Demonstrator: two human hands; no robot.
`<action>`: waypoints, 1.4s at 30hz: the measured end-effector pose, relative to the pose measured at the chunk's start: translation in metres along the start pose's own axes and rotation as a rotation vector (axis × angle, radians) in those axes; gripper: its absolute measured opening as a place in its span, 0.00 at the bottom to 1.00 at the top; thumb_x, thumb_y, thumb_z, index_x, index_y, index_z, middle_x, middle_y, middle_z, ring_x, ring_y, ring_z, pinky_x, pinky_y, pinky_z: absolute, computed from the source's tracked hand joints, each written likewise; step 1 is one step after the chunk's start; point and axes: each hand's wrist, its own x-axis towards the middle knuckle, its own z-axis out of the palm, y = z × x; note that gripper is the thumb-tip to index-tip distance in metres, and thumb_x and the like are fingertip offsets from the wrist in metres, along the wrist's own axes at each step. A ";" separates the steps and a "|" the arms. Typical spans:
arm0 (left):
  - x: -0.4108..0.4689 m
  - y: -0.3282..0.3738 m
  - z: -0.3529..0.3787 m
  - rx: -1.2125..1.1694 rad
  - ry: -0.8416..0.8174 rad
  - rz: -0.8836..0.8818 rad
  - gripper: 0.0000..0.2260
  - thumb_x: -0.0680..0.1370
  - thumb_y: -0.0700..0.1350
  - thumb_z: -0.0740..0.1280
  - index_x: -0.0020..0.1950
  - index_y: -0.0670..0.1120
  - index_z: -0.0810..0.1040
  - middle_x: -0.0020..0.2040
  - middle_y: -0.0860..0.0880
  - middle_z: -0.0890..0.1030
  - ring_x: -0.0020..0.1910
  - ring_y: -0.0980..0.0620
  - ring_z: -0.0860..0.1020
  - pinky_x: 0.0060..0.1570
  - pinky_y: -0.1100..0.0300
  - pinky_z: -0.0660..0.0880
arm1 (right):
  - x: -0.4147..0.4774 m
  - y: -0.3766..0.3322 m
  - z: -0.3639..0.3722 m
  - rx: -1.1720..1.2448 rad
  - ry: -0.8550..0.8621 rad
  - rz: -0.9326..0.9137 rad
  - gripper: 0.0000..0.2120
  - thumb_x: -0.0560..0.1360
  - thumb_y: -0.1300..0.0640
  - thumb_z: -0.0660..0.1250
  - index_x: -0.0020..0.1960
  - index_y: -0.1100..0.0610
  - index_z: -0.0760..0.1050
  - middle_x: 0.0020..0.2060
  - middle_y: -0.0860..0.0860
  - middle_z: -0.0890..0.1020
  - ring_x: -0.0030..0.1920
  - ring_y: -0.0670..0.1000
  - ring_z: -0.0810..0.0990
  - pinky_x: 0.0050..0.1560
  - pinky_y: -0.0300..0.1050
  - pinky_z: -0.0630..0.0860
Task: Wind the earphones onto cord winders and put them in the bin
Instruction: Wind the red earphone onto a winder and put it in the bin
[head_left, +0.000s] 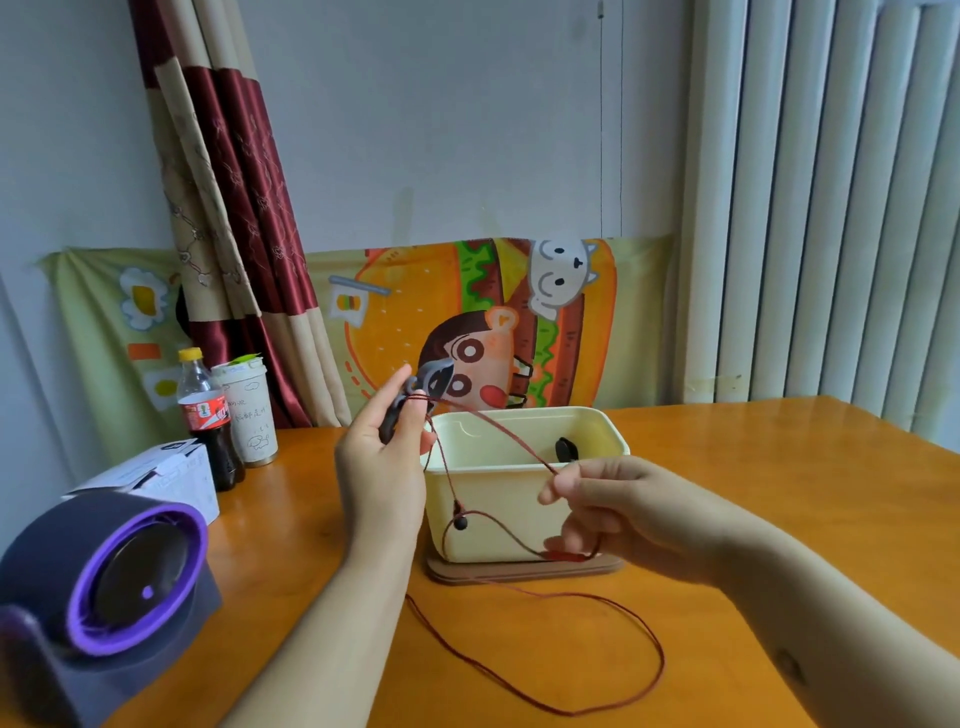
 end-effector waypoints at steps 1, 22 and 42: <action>0.000 0.000 0.000 0.015 -0.010 0.004 0.15 0.80 0.43 0.66 0.63 0.59 0.77 0.49 0.61 0.81 0.40 0.58 0.80 0.41 0.69 0.78 | 0.001 0.002 0.004 0.086 -0.008 -0.010 0.08 0.77 0.59 0.62 0.49 0.62 0.77 0.24 0.50 0.65 0.29 0.51 0.74 0.54 0.53 0.78; -0.013 -0.024 -0.016 0.369 -0.868 -0.310 0.11 0.79 0.43 0.67 0.57 0.57 0.81 0.35 0.56 0.78 0.32 0.61 0.76 0.43 0.69 0.75 | 0.010 0.030 -0.052 0.114 0.496 0.033 0.06 0.76 0.57 0.65 0.46 0.60 0.77 0.25 0.48 0.62 0.27 0.47 0.60 0.36 0.43 0.67; 0.006 -0.032 -0.013 0.561 -0.967 -0.155 0.06 0.74 0.55 0.69 0.48 0.65 0.83 0.43 0.58 0.84 0.30 0.63 0.76 0.47 0.61 0.73 | 0.042 0.030 0.006 -0.685 0.065 0.015 0.33 0.68 0.32 0.57 0.67 0.50 0.68 0.46 0.49 0.83 0.35 0.46 0.80 0.39 0.40 0.77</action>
